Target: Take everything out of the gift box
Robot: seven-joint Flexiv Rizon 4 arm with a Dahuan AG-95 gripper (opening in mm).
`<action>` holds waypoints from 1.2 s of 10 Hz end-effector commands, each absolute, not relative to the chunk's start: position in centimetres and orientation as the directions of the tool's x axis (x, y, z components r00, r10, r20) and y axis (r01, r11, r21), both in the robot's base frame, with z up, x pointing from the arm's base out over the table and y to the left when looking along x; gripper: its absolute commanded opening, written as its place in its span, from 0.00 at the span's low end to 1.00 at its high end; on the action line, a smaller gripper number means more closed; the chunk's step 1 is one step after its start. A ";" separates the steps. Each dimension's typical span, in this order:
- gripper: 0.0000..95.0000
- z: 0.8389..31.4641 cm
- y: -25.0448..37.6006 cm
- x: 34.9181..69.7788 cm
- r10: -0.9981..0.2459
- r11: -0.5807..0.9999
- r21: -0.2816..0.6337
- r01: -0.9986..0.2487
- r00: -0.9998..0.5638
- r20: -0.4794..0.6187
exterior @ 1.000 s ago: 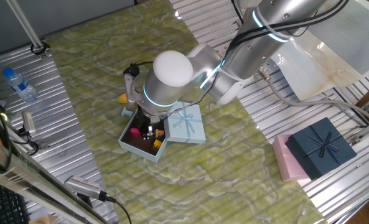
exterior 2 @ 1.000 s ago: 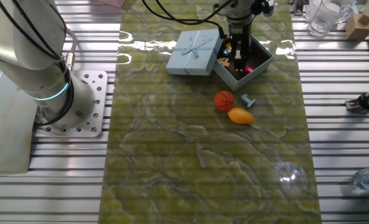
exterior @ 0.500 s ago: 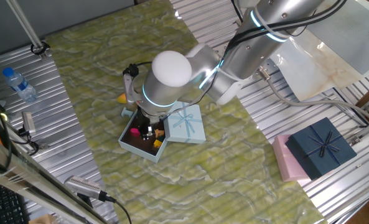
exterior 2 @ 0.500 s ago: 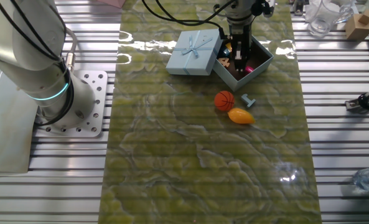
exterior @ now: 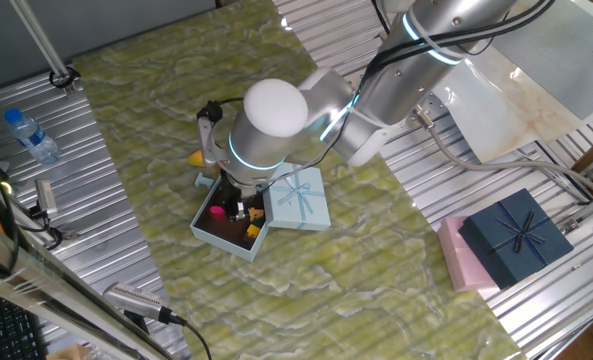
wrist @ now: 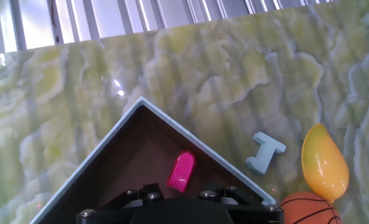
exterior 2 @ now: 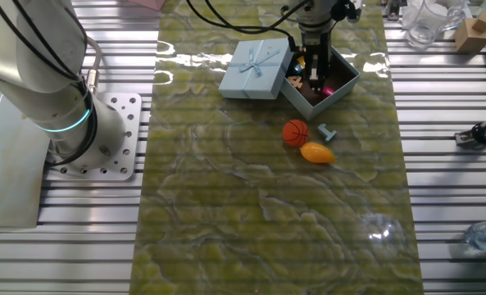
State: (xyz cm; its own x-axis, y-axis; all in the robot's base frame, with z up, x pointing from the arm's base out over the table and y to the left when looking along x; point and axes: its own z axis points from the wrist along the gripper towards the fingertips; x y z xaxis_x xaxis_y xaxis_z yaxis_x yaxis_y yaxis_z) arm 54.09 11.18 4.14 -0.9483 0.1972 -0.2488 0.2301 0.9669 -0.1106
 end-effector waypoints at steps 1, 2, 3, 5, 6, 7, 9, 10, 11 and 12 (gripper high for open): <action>0.40 4.1 11.3 54.1 0.198 0.967 -0.106 0.230 -0.947 -0.252; 0.40 4.1 11.3 54.1 0.197 0.968 -0.105 0.229 -0.947 -0.253; 0.40 4.1 11.3 54.1 0.192 0.969 -0.103 0.223 -0.949 -0.251; 0.40 4.1 11.3 54.1 0.194 0.969 -0.102 0.226 -0.946 -0.260; 0.20 4.1 11.3 54.1 0.194 0.969 -0.101 0.227 -0.946 -0.259; 0.20 4.1 11.3 54.1 0.192 0.969 -0.102 0.224 -0.946 -0.260; 0.20 4.1 11.3 54.1 0.186 0.972 -0.095 0.216 -0.948 -0.257; 0.20 4.1 11.3 54.1 0.187 0.973 -0.085 0.215 -0.948 -0.256; 0.20 4.1 11.3 54.1 0.186 0.973 -0.085 0.215 -0.947 -0.262; 0.20 4.1 11.3 54.1 0.182 0.974 -0.085 0.211 -0.947 -0.265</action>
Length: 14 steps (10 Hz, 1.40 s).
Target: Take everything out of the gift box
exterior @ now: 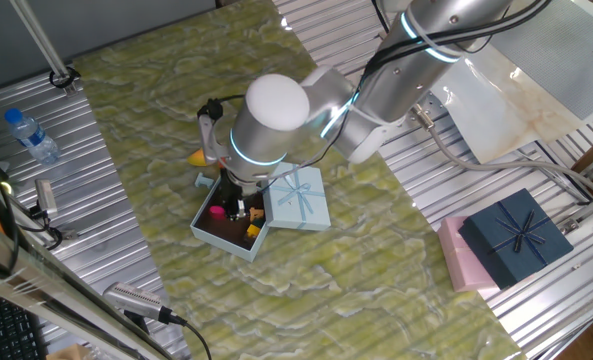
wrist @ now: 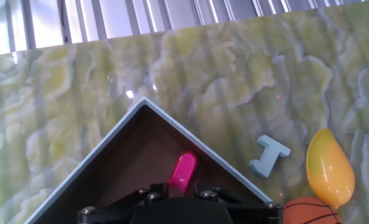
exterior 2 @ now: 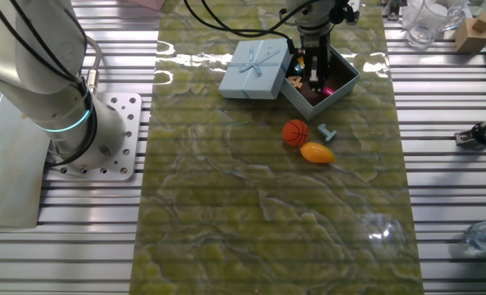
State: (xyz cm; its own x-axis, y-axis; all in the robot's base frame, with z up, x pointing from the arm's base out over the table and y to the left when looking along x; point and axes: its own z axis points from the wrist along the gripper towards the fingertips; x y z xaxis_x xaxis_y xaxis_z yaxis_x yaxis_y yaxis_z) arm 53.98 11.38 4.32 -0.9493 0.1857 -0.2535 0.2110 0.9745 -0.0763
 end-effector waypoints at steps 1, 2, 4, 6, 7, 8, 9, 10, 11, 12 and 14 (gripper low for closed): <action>0.20 4.0 11.0 54.3 0.179 0.975 -0.082 0.207 -0.948 -0.265; 0.40 3.7 10.8 54.5 0.176 0.976 -0.081 0.204 -0.948 -0.267; 0.40 3.5 10.5 54.6 0.175 0.976 -0.077 0.203 -0.947 -0.270; 0.40 3.7 10.4 54.6 0.179 0.976 -0.068 0.206 -0.944 -0.278; 0.40 3.8 10.1 54.6 0.178 0.977 -0.065 0.205 -0.942 -0.285; 0.40 3.9 9.9 54.7 0.175 0.977 -0.064 0.201 -0.941 -0.289; 0.40 3.9 9.9 54.7 0.174 0.978 -0.060 0.199 -0.941 -0.291; 0.20 3.9 9.9 54.7 0.174 0.979 -0.048 0.196 -0.941 -0.291; 0.20 3.9 9.9 54.7 0.173 0.980 -0.045 0.194 -0.940 -0.293; 0.20 3.8 9.9 54.7 0.182 0.979 -0.037 0.201 -0.939 -0.290; 0.20 3.8 10.0 54.7 0.178 0.980 -0.034 0.197 -0.937 -0.299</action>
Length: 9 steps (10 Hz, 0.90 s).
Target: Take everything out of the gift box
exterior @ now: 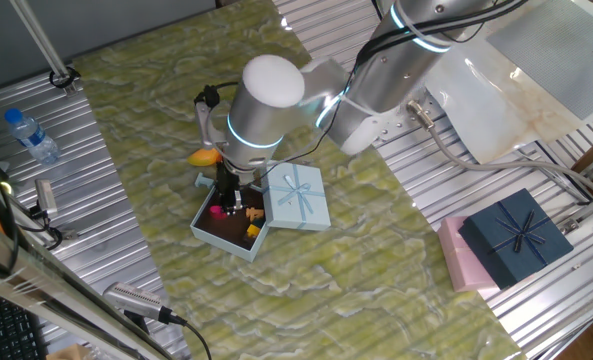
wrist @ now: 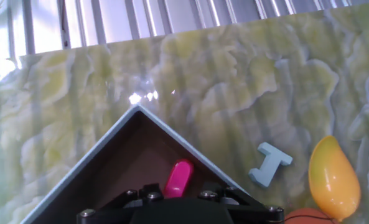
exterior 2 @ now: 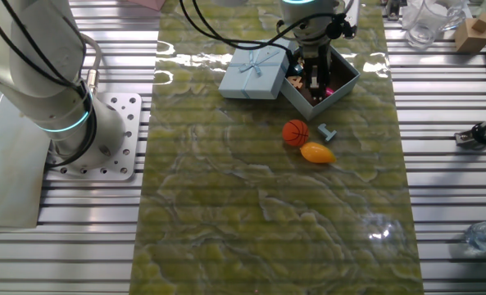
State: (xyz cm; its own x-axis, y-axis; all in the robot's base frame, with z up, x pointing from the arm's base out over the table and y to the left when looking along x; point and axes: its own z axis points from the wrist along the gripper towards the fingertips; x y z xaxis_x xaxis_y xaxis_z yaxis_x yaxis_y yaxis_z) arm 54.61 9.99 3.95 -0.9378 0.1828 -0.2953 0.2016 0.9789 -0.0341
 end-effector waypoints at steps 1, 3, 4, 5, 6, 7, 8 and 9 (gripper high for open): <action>0.40 3.9 10.0 54.7 0.172 0.982 -0.028 0.189 -0.938 -0.300; 0.40 5.3 10.6 53.9 0.158 0.987 0.008 0.162 -0.943 -0.294; 0.40 5.4 10.7 53.9 0.155 0.987 0.003 0.161 -0.942 -0.298; 0.40 5.0 10.5 54.1 0.154 0.987 0.003 0.161 -0.939 -0.308; 0.40 4.7 10.4 54.2 0.155 0.987 0.005 0.162 -0.936 -0.316; 0.40 4.6 10.3 54.3 0.154 0.987 0.004 0.161 -0.933 -0.324; 0.40 4.6 10.3 54.3 0.152 0.987 0.006 0.160 -0.931 -0.332; 0.40 4.6 10.3 54.3 0.153 0.987 0.011 0.159 -0.926 -0.346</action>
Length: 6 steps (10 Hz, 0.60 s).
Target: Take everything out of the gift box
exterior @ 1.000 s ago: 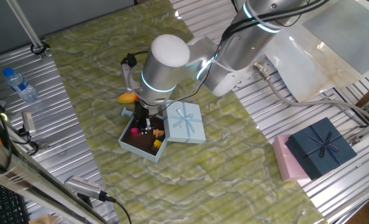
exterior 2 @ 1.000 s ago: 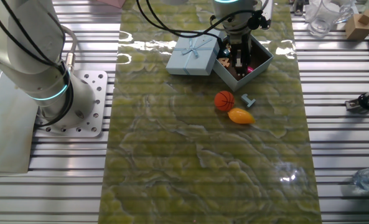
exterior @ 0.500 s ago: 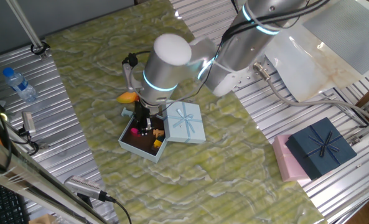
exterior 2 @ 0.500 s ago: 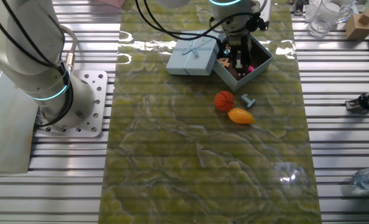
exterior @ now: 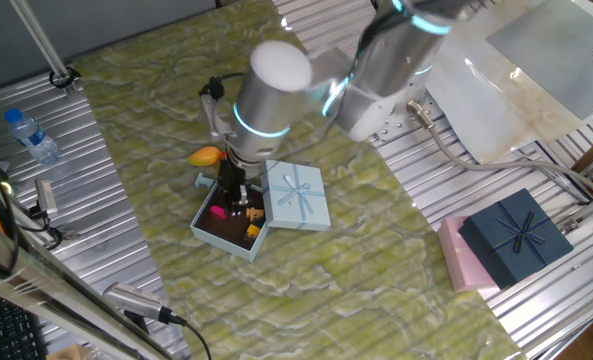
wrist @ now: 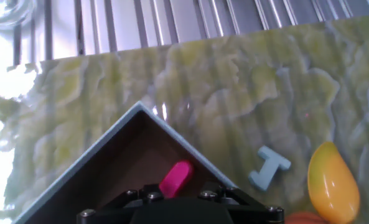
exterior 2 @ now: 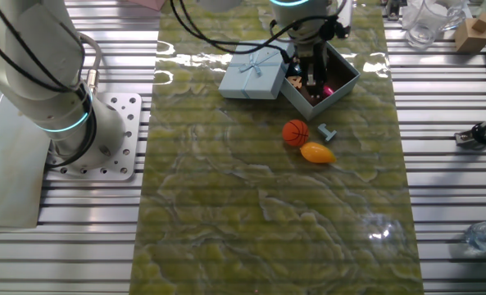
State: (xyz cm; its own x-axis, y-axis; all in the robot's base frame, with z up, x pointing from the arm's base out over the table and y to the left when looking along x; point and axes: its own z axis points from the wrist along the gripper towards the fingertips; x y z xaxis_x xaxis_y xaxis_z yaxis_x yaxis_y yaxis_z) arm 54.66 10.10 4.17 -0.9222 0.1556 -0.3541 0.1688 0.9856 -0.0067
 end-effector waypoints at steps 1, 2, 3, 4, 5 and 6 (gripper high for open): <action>0.40 4.6 10.3 54.3 0.155 0.987 0.014 0.160 -0.922 -0.356; 0.40 4.6 10.3 54.3 0.157 0.987 0.018 0.162 -0.919 -0.361; 0.40 4.6 10.3 54.3 0.158 0.987 0.022 0.162 -0.914 -0.373; 0.40 4.6 10.2 54.3 0.157 0.987 0.026 0.159 -0.907 -0.391; 0.40 4.5 10.2 54.4 0.156 0.987 0.028 0.159 -0.903 -0.399; 0.40 4.3 10.1 54.5 0.156 0.987 0.037 0.154 -0.901 -0.406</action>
